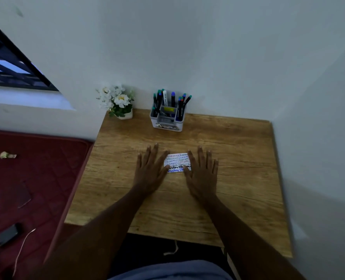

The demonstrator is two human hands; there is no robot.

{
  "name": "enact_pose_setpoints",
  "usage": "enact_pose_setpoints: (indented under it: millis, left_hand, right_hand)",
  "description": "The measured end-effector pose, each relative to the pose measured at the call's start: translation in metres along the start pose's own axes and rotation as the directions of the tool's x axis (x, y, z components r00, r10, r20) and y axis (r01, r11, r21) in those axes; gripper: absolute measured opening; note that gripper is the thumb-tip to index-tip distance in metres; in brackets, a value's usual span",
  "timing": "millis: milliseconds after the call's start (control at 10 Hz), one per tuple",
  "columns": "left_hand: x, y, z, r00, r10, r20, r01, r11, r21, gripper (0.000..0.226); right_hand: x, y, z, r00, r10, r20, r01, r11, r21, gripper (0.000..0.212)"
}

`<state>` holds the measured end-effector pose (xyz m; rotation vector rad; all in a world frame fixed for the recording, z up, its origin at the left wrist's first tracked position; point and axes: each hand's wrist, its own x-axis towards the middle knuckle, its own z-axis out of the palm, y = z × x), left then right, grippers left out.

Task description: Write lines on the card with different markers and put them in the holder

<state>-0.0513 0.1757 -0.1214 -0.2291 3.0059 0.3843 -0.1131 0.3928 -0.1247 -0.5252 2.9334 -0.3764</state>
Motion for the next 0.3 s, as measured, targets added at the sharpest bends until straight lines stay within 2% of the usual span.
enact_pose_setpoints:
  millis: [200, 300]
  left_hand:
    - [-0.002, -0.009, -0.011, 0.999, 0.006, 0.040, -0.007, 1.000, 0.009, 0.073]
    - [0.000, -0.027, -0.027, 0.998, -0.053, -0.017, 0.053, 0.998, 0.023, 0.079]
  right_hand:
    - [0.005, -0.012, -0.009, 0.998, 0.055, 0.019, -0.055, 0.998, 0.030, 0.070]
    - [0.013, -0.032, -0.016, 0.997, 0.003, -0.072, 0.000, 0.999, 0.044, 0.071]
